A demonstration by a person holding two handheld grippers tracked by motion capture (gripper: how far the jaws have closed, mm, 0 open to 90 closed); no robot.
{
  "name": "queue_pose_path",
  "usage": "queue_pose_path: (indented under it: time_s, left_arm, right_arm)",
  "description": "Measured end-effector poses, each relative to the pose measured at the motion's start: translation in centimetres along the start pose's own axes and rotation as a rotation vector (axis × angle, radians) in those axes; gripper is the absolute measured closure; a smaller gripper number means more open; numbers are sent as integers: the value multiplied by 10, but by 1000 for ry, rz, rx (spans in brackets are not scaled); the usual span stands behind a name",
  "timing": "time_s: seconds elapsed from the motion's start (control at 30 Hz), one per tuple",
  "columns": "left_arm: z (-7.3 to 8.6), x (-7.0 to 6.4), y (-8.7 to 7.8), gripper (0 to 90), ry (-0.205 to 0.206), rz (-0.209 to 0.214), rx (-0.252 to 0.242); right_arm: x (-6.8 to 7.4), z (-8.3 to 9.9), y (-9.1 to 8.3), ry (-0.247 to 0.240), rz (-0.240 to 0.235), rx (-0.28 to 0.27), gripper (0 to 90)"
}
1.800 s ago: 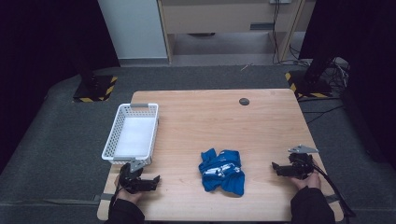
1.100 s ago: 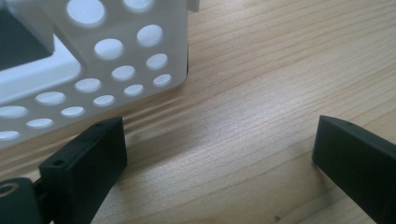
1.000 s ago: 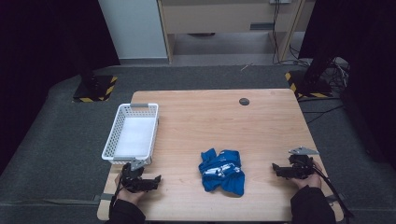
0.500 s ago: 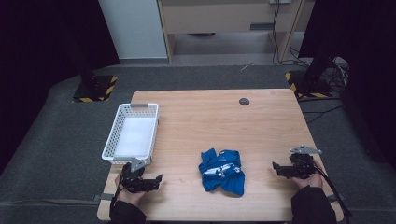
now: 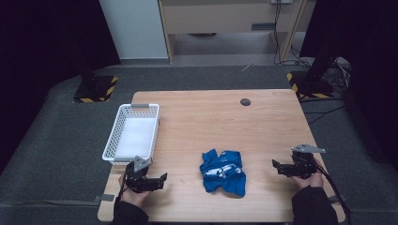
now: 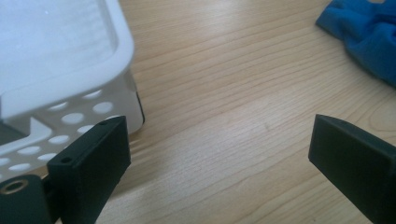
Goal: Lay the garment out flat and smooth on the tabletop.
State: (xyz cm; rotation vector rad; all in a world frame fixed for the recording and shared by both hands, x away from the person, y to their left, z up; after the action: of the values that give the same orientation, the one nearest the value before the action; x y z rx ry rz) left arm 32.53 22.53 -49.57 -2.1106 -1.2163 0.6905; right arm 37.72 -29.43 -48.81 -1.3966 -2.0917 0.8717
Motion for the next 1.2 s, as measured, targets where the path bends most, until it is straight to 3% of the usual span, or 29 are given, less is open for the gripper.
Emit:
queue_pose_path:
  time_s: [0.7,1.2]
  left_arm:
    - [-21,-14,-7,65,2,39,-76]
    - [-40,-29,5,68,18,80,-94]
  right_arm:
    - [21,-22,-3,-26,-51,-47,71]
    - [34,-37,-1,-31,-87,-81,93]
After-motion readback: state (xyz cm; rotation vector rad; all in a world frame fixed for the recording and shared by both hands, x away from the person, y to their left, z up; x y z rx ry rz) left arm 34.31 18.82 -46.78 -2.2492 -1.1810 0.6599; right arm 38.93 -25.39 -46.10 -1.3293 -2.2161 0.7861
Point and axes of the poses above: each handheld gripper's, and its own axes: y roughly forward along the jaws, z roughly out of its underside, x roughly to its left, the point moved 2 cm from there along y, roughly forward along the jaws, and after that the axes turned 2 degrees about z, right-handed, at the moved point
